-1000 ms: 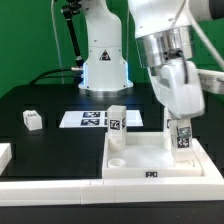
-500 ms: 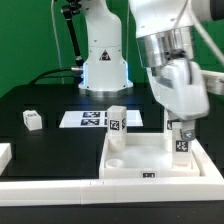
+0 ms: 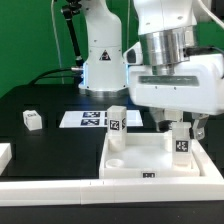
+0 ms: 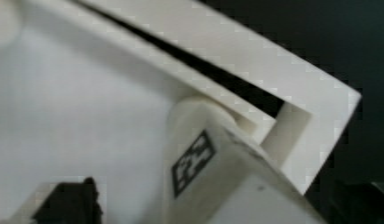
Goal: Assemble square table
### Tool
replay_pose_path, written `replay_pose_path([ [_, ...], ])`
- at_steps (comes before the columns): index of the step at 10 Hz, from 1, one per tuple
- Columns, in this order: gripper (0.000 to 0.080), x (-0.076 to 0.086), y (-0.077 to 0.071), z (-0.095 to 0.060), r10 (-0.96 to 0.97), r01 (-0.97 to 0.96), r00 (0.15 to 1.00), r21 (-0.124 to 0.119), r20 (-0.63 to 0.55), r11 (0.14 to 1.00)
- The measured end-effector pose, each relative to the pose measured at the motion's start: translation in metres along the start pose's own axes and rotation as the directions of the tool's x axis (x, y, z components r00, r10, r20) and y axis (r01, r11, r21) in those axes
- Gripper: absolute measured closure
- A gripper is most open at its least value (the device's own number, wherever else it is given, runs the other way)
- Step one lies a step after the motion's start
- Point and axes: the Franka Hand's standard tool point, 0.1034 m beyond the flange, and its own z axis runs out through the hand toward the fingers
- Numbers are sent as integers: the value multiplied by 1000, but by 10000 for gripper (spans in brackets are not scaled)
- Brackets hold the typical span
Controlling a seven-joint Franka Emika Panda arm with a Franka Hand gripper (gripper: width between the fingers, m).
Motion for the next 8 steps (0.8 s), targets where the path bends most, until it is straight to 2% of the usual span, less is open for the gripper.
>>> replay_pose_path([
  [1, 151, 2, -4, 2, -193, 193, 981, -41, -8, 980],
  [2, 151, 4, -15, 3, -339, 338, 941, -58, -6, 939],
  [3, 151, 6, -19, 2, -427, 426, 904, -57, -9, 903],
  [5, 151, 7, -17, 3, -422, 421, 906, -59, -11, 905],
  [7, 397, 7, -17, 3, -388, 387, 921, -58, -13, 920],
  [8, 397, 7, -17, 3, -319, 318, 948, -57, -17, 946],
])
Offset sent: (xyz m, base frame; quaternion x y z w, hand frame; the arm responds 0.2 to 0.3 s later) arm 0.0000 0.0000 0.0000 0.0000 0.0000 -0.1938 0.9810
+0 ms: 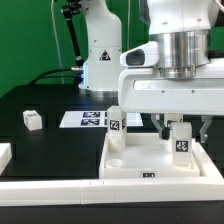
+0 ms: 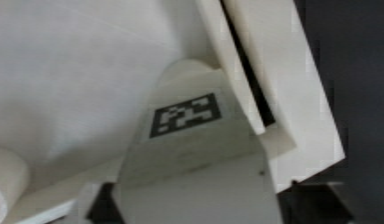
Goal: Assemble square table
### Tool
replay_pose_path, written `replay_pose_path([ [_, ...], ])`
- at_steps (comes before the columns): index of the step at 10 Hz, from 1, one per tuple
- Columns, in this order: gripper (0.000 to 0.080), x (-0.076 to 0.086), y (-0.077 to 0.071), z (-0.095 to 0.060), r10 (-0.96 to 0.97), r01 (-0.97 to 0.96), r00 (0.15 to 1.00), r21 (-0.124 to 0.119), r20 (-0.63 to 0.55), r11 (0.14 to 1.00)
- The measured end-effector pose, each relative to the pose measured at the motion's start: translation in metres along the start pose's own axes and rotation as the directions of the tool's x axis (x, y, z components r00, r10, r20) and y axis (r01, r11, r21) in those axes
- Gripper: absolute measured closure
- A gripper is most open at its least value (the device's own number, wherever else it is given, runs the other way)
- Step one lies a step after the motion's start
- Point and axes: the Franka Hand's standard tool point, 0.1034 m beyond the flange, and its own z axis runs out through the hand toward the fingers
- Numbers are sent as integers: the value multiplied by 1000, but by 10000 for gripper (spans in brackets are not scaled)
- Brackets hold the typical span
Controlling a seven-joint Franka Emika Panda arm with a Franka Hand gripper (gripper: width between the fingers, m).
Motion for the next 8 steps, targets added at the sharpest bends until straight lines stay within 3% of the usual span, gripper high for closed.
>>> replay_pose_path([
  [1, 510, 0, 0, 0, 86, -86, 996, 0, 0, 996],
  [5, 510, 1, 1, 2, 351, -350, 937, -9, 7, 937],
  [6, 510, 3, 3, 2, 499, -498, 867, -18, 21, 867],
  [8, 509, 1, 5, 0, 820, -821, 566, -32, 83, 570],
])
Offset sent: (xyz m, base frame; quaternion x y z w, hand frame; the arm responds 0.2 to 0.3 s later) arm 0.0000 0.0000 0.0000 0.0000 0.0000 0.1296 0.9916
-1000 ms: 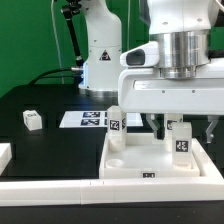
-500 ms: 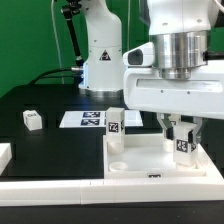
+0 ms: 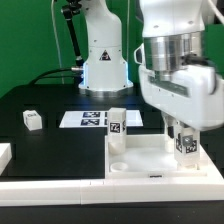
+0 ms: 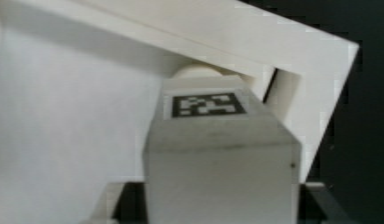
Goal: Assemble square table
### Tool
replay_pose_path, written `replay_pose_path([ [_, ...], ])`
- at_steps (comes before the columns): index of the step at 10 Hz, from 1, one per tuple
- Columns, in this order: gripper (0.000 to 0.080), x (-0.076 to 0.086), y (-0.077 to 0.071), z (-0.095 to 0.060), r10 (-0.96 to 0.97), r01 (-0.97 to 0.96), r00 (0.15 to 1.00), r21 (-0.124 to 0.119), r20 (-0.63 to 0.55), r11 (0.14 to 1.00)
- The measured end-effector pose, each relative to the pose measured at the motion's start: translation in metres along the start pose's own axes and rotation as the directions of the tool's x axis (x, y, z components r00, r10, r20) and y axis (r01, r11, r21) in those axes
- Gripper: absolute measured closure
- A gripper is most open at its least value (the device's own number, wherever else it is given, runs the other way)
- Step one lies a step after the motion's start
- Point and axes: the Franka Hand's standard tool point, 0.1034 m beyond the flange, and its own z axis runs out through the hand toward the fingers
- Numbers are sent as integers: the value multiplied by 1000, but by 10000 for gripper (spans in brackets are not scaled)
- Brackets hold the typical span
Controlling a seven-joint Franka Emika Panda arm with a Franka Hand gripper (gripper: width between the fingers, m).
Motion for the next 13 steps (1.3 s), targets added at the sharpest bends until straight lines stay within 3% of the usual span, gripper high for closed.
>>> replay_pose_path([
  [1, 509, 5, -4, 2, 160, -162, 986, 60, 40, 985],
  [3, 509, 4, -2, 3, 168, -170, 985, 57, 37, 984],
  [5, 234, 3, -2, 3, 154, -156, 987, 57, 35, 986],
  [6, 173, -1, -3, 2, -39, 40, 999, 50, -11, 998],
  [7, 173, -9, -6, 2, -253, 255, 966, 38, -48, 966],
  [8, 157, -15, -6, 1, -310, 311, 950, 34, -50, 950],
  [10, 152, -11, -5, 2, -412, 414, 909, 26, -54, 910],
  [11, 152, -11, -4, 2, -556, 557, 829, 2, -66, 830],
  [12, 150, -12, -3, 4, -722, 721, 687, -45, -83, 692],
  [13, 150, -13, -4, 5, -832, 829, 549, -76, -83, 555],
])
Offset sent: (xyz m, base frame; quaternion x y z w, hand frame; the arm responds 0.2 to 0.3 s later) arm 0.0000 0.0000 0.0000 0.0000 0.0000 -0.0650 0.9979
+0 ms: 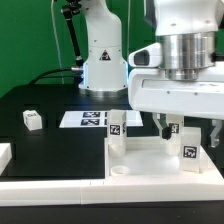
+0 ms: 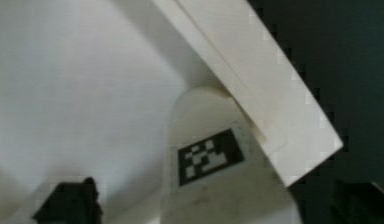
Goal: Assemble square table
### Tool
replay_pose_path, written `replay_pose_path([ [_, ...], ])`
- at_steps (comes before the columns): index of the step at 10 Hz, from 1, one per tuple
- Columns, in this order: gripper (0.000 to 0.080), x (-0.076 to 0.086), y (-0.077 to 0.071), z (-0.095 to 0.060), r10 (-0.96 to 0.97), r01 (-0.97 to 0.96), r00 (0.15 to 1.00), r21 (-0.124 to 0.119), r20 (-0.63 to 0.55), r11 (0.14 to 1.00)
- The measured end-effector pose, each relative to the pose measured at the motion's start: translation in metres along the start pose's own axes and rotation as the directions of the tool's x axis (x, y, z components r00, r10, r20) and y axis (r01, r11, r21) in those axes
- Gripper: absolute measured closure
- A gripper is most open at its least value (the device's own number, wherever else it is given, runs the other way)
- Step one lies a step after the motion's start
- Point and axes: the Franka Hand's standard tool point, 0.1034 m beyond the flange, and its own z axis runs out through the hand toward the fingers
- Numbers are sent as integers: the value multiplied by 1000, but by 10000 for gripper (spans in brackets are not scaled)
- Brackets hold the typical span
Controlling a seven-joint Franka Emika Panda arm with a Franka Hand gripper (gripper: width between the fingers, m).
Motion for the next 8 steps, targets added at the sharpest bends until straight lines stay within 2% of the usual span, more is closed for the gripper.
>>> replay_pose_path([
  [1, 150, 4, 1, 1, -177, 177, 984, -2, -6, 984],
  [3, 150, 3, 1, 1, -210, 210, 978, -5, -10, 978],
  [4, 260, 4, 1, 1, -177, 177, 984, -5, -10, 984],
  [5, 415, 4, 1, 1, -154, 154, 988, -5, -10, 988],
  [6, 415, 3, 1, 1, -76, 76, 997, -3, -10, 997],
  [7, 511, 3, 1, 2, 4, -4, 1000, -3, -10, 1000],
  [8, 511, 3, 1, 2, 62, -62, 998, -2, -10, 998],
])
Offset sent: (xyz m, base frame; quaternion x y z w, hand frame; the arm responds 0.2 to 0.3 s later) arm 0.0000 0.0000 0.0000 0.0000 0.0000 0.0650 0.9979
